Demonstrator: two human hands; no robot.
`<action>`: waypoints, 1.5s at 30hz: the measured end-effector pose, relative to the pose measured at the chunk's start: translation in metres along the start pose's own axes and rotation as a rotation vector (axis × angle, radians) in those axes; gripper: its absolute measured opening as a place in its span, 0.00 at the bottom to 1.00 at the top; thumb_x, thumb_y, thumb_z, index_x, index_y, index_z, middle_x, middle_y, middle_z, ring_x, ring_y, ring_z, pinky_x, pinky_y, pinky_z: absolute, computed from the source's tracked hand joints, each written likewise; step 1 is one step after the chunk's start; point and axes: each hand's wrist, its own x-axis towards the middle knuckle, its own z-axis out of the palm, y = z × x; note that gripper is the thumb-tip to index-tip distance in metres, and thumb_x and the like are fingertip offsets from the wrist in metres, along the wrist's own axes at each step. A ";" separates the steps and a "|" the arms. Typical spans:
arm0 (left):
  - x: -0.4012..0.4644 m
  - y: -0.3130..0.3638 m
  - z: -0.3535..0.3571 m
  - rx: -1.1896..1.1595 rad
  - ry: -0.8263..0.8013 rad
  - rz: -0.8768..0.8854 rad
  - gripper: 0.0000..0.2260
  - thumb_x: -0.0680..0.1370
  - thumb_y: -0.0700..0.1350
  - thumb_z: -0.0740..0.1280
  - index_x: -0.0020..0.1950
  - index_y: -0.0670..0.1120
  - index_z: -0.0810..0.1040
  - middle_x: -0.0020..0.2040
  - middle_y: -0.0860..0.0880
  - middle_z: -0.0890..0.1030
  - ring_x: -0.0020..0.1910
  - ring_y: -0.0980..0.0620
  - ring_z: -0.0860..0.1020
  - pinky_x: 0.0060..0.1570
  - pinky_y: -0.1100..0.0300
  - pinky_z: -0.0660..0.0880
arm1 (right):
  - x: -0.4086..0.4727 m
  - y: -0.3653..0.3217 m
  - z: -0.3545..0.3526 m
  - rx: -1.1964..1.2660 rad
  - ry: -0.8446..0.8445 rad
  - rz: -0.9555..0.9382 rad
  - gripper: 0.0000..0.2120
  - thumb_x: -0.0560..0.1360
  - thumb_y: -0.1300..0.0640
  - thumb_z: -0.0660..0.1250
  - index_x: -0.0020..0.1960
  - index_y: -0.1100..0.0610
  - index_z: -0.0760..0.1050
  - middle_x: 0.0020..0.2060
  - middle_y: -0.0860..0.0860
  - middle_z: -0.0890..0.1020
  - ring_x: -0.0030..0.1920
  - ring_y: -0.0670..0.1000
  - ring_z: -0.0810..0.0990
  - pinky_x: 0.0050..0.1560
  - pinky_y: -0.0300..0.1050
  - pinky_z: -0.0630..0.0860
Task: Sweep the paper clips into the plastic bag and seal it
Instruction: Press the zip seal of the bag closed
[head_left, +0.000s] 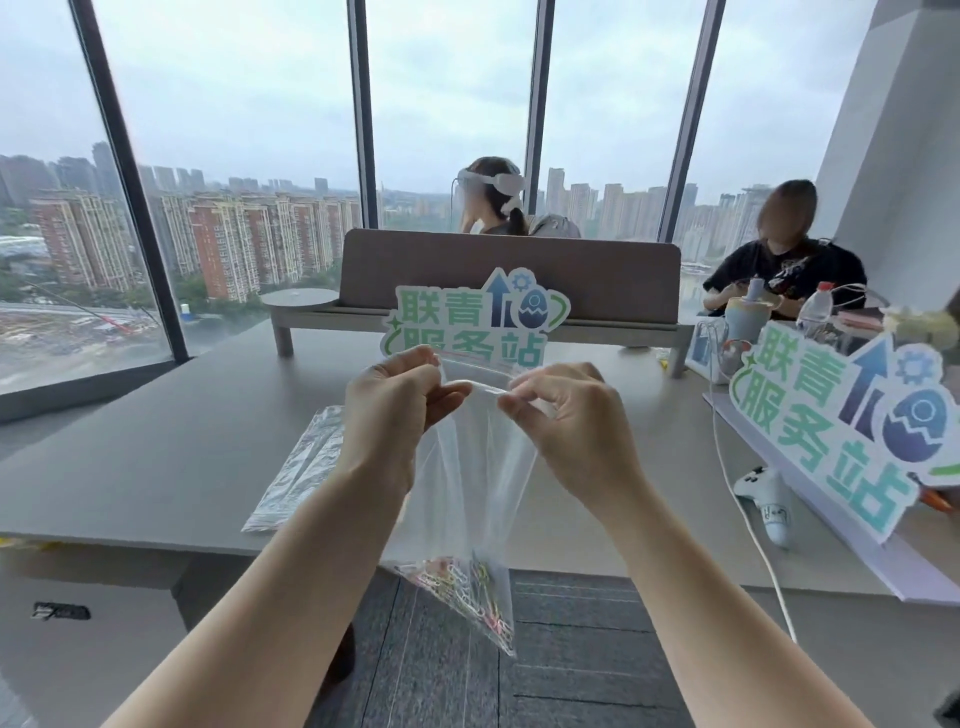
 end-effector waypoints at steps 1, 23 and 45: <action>0.004 0.004 0.005 -0.007 -0.006 0.007 0.13 0.76 0.28 0.62 0.58 0.35 0.78 0.54 0.40 0.81 0.35 0.49 0.85 0.36 0.65 0.81 | 0.009 0.001 -0.003 -0.006 0.008 0.001 0.08 0.72 0.48 0.72 0.42 0.52 0.84 0.44 0.44 0.84 0.52 0.49 0.77 0.51 0.51 0.76; 0.108 -0.027 0.058 0.102 -0.001 0.027 0.18 0.78 0.32 0.62 0.68 0.34 0.71 0.63 0.34 0.77 0.37 0.48 0.85 0.40 0.62 0.83 | 0.115 0.072 -0.006 0.085 -0.281 0.130 0.03 0.71 0.54 0.75 0.43 0.52 0.85 0.37 0.44 0.84 0.40 0.38 0.80 0.45 0.33 0.74; 0.197 -0.036 0.025 1.219 -0.241 0.466 0.06 0.74 0.50 0.73 0.40 0.50 0.80 0.48 0.45 0.83 0.50 0.45 0.80 0.48 0.57 0.71 | 0.135 0.114 -0.021 0.034 -0.304 0.203 0.03 0.72 0.56 0.74 0.42 0.56 0.85 0.25 0.37 0.79 0.27 0.36 0.74 0.30 0.29 0.70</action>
